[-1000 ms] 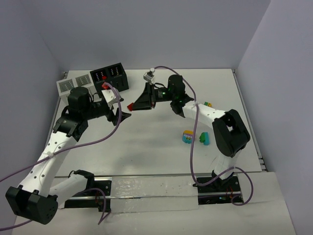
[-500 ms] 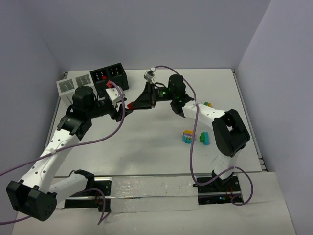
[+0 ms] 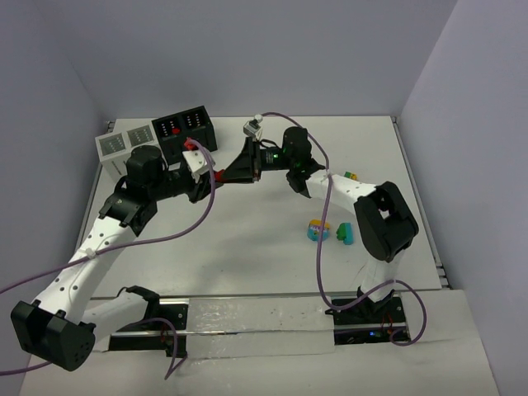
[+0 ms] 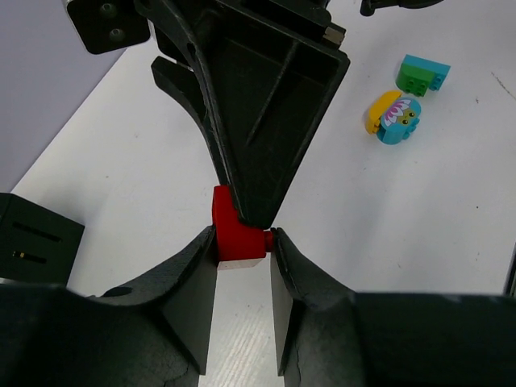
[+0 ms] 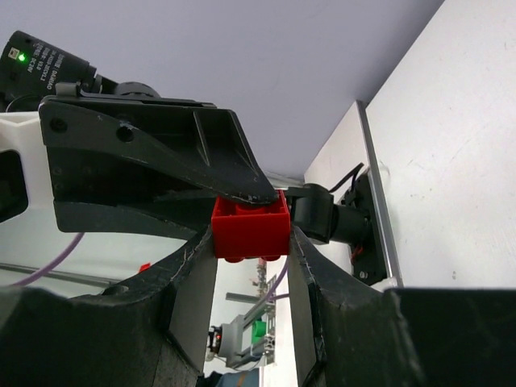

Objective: Sort the legos into containers by color

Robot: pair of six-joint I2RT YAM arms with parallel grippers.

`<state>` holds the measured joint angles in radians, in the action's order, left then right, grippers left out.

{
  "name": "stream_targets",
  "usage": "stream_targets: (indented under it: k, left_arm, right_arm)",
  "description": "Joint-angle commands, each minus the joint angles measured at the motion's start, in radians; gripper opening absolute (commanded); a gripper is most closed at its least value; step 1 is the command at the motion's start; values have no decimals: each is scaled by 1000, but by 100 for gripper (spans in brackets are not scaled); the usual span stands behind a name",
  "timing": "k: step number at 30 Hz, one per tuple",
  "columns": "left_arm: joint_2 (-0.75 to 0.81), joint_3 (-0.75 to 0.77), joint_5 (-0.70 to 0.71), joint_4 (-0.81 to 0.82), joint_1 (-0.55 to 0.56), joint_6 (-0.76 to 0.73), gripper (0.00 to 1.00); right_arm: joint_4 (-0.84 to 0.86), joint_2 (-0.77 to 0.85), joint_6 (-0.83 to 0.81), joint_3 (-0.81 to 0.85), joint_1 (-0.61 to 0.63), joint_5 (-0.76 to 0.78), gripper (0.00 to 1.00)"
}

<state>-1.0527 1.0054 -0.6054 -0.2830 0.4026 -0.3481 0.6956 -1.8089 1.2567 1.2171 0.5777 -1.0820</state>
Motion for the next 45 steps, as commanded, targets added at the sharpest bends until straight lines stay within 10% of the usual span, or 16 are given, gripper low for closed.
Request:
stream_targets:
  k: [1, 7, 14, 27, 45]
  left_arm:
    - [-4, 42, 67, 74, -6, 19, 0]
    - [-6, 74, 87, -31, -65, 150, 0]
    - [-230, 283, 217, -197, -298, 315, 0]
    - [-956, 1042, 373, -368, -476, 446, 0]
    - [-1100, 1079, 413, -286, -454, 449, 6]
  right_arm:
    - [36, -14, -13, 33, 15, -91, 38]
    - [12, -10, -71, 55, -105, -84, 100]
    - [-564, 106, -536, 138, -327, 108, 100]
    - [-989, 336, -1152, 87, -403, 490, 100]
    - [-1074, 417, -1324, 24, -414, 674, 100]
